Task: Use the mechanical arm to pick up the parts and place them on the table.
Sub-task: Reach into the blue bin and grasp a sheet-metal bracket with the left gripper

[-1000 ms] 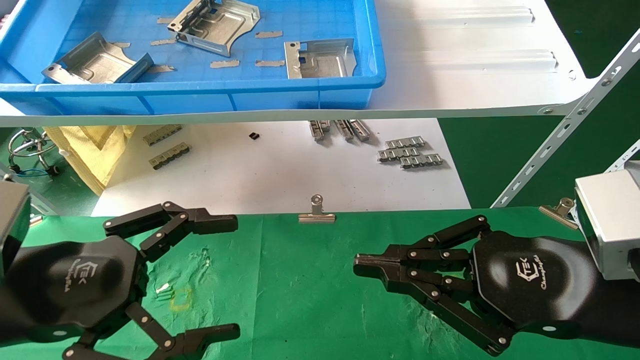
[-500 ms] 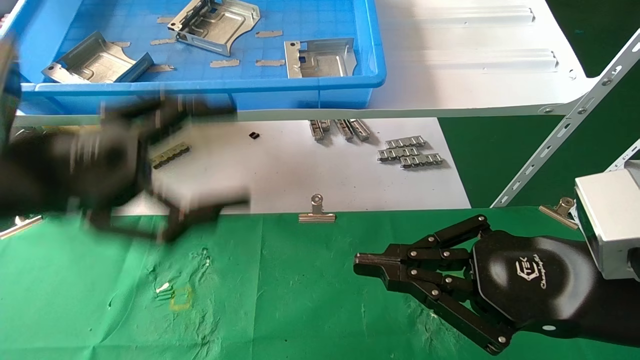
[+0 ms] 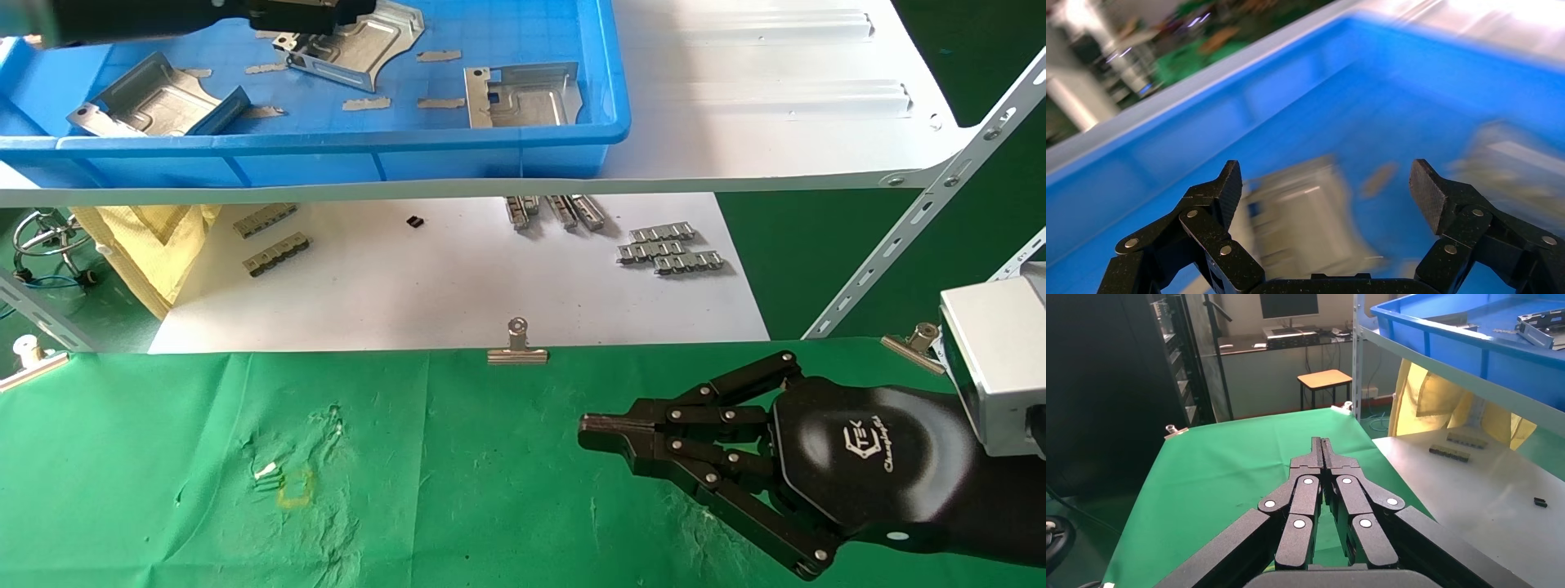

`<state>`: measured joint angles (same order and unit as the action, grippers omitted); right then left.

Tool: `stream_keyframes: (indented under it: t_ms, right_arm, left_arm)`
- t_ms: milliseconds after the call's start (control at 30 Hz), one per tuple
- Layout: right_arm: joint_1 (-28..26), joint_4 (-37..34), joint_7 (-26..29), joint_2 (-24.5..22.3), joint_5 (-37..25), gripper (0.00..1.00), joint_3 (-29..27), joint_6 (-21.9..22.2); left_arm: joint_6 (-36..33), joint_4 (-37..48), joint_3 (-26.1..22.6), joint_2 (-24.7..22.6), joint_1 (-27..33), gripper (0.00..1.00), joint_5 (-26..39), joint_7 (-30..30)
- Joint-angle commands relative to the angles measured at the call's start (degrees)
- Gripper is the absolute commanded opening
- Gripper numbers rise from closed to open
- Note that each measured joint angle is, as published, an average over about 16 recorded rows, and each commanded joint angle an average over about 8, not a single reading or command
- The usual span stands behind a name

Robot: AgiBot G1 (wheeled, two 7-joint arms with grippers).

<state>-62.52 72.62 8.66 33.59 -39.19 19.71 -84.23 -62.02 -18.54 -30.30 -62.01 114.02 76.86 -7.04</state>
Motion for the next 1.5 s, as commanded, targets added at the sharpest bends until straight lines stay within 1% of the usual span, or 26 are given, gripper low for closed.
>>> stream_keyframes:
  t_ms: [33, 67, 200, 233, 300, 333, 500, 800, 1033, 1500]
  right_arm:
    - [0.0, 0.0, 0.0, 0.0, 0.0, 0.32, 0.0, 0.0]
    - [0.0, 0.0, 0.0, 0.0, 0.0, 0.44, 0.0, 0.0]
    - [0.0, 0.0, 0.0, 0.0, 0.0, 0.93, 0.0, 0.0]
    - [0.0, 0.0, 0.0, 0.0, 0.0, 1.0, 0.0, 0.0]
    - [0.0, 0.0, 0.0, 0.0, 0.0, 1.0, 0.0, 0.0]
    - [0.0, 0.0, 0.0, 0.0, 0.0, 1.0, 0.0, 0.0]
    - [0.0, 0.0, 0.0, 0.0, 0.0, 1.0, 0.0, 0.0]
    - [0.0, 0.0, 0.0, 0.0, 0.0, 1.0, 0.0, 0.0]
    - [0.0, 0.0, 0.0, 0.0, 0.0, 1.0, 0.0, 0.0]
    - [0.0, 0.0, 0.0, 0.0, 0.0, 1.0, 0.0, 0.0]
  left_arm:
    - [4.6, 4.9, -1.4, -2.6, 2.7, 0.99, 3.1, 0.8]
    - [6.0, 6.6, -1.8, -3.5, 3.3, 0.92, 3.8, 1.0]
    - [10.0, 11.7, -2.9, -6.3, 5.1, 0.42, 5.8, 1.4]
    - [10.6, 12.7, -3.1, -6.8, 5.4, 0.29, 6.1, 1.4]
    - [11.4, 14.2, -3.4, -7.5, 5.9, 0.05, 6.5, 1.4]
    - [11.6, 14.8, -3.5, -7.8, 6.1, 0.0, 6.7, 1.4]
    - [12.6, 16.9, -3.8, -8.7, 6.7, 0.0, 7.1, 1.1]
    - [15.1, 18.7, -2.8, -8.7, 7.0, 0.0, 5.8, -0.5]
    - [14.7, 18.9, -2.1, -8.5, 6.8, 0.0, 4.7, -1.8]
    - [14.9, 19.0, -3.4, -8.3, 6.9, 0.0, 6.6, -2.2]
